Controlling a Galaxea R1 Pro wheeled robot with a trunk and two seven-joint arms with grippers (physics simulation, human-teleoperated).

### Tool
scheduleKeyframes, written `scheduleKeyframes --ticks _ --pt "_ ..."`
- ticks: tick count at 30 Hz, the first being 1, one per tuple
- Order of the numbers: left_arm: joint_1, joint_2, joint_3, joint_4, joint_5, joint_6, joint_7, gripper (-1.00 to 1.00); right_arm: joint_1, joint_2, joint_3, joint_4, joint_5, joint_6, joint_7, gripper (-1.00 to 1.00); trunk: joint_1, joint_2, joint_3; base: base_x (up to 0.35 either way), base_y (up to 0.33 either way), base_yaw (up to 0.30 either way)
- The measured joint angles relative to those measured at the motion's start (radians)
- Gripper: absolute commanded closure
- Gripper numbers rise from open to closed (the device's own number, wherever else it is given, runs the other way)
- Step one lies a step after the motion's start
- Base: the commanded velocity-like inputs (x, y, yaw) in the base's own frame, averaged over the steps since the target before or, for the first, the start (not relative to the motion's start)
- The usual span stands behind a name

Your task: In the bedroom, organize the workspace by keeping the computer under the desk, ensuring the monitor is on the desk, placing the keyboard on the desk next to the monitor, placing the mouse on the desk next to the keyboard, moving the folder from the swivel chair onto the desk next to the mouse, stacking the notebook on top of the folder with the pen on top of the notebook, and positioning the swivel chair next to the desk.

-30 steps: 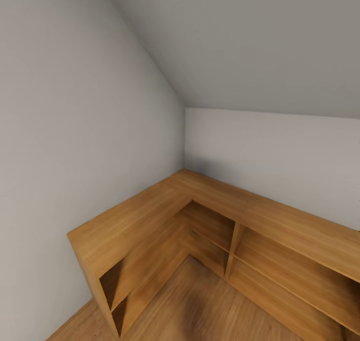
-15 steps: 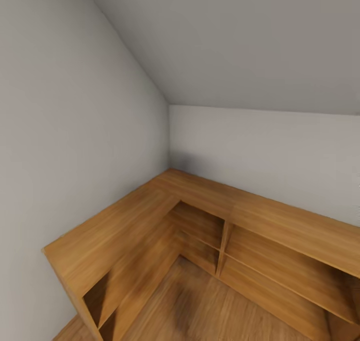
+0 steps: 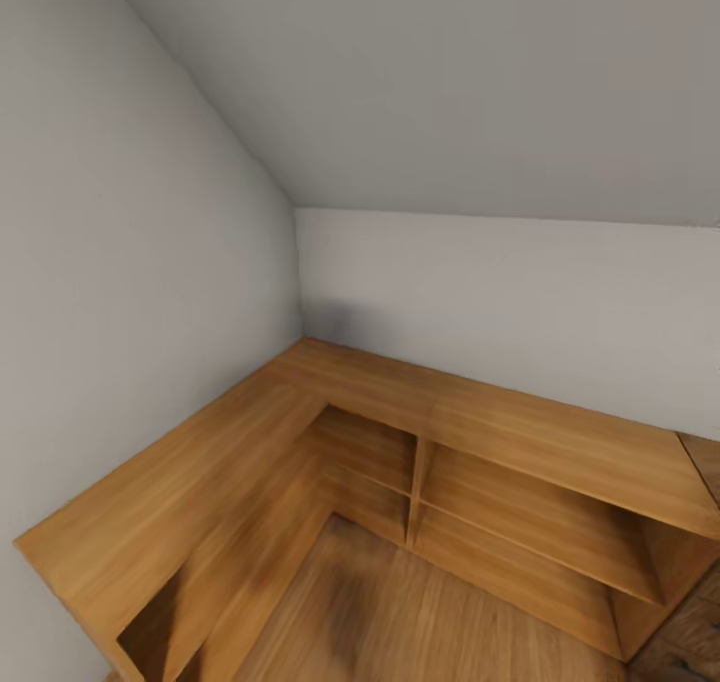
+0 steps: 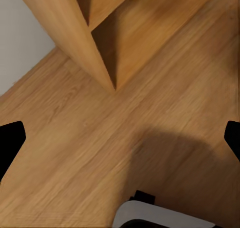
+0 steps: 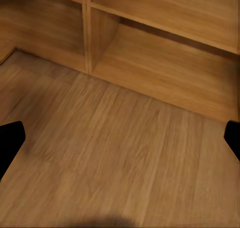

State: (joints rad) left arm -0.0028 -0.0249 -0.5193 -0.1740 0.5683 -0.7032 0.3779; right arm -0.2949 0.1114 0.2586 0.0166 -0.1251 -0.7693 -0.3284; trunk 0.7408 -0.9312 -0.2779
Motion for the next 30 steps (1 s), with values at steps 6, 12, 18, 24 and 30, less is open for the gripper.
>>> scheduleKeyframes --ticks 6,12,18,24,30 --pt "0.000 0.001 0.000 0.000 0.001 0.002 0.000 -1.00 0.000 0.001 0.001 0.000 0.000 0.000 0.000 -1.00 0.000 0.000 0.000 0.095 0.089 -0.292" --pt "0.000 0.000 0.000 0.000 0.001 0.002 0.000 -1.00 0.000 0.000 0.001 0.000 0.001 0.000 0.000 -1.00 0.000 0.000 0.000 0.013 0.012 -0.294" --pt "0.000 0.000 -0.001 0.000 0.001 0.002 -0.001 -1.00 0.000 -0.023 0.003 0.000 0.033 -0.008 0.002 -1.00 0.000 0.000 0.003 0.001 0.001 -0.287" --pt "0.000 0.000 0.000 0.000 0.001 0.002 -0.002 -1.00 0.030 -0.039 0.008 0.001 0.177 -0.068 0.010 -1.00 0.000 0.000 0.009 0.000 0.000 -0.238" --pt "0.000 0.000 0.001 0.000 -0.001 0.000 -0.002 -1.00 0.091 -0.049 0.012 0.001 0.301 -0.257 0.006 -1.00 0.000 0.000 0.016 0.000 0.000 -0.204"
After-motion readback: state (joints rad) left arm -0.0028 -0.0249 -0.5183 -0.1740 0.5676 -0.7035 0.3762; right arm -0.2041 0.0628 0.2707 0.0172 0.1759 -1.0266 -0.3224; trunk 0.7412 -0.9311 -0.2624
